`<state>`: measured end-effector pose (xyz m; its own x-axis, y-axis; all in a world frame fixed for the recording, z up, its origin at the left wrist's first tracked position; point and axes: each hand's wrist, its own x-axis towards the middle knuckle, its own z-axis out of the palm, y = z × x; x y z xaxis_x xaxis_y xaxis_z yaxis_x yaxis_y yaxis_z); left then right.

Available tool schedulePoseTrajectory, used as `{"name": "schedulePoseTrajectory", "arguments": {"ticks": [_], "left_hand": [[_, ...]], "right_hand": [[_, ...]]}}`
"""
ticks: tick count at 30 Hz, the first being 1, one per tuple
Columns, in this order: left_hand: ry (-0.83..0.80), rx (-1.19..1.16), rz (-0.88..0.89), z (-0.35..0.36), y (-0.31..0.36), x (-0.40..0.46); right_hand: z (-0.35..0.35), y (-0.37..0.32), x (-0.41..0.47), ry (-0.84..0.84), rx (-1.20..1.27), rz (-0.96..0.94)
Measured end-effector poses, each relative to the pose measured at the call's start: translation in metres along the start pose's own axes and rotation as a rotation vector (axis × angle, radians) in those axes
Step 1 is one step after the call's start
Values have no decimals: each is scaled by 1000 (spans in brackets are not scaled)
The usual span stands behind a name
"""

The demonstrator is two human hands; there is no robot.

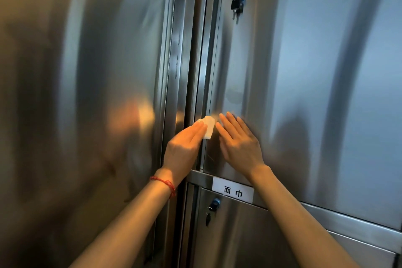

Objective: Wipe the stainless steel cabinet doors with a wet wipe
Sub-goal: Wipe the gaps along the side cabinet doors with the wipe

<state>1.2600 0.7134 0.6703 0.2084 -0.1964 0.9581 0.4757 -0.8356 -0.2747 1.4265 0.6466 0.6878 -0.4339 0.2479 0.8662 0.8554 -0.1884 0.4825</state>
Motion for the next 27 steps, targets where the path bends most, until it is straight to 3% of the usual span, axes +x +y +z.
{"name": "schedulePoseTrajectory", "arguments": {"ticks": [27], "left_hand": [[276, 68, 146, 27, -33, 88]], "right_hand": [[-2, 53, 66, -8, -159, 31]]}}
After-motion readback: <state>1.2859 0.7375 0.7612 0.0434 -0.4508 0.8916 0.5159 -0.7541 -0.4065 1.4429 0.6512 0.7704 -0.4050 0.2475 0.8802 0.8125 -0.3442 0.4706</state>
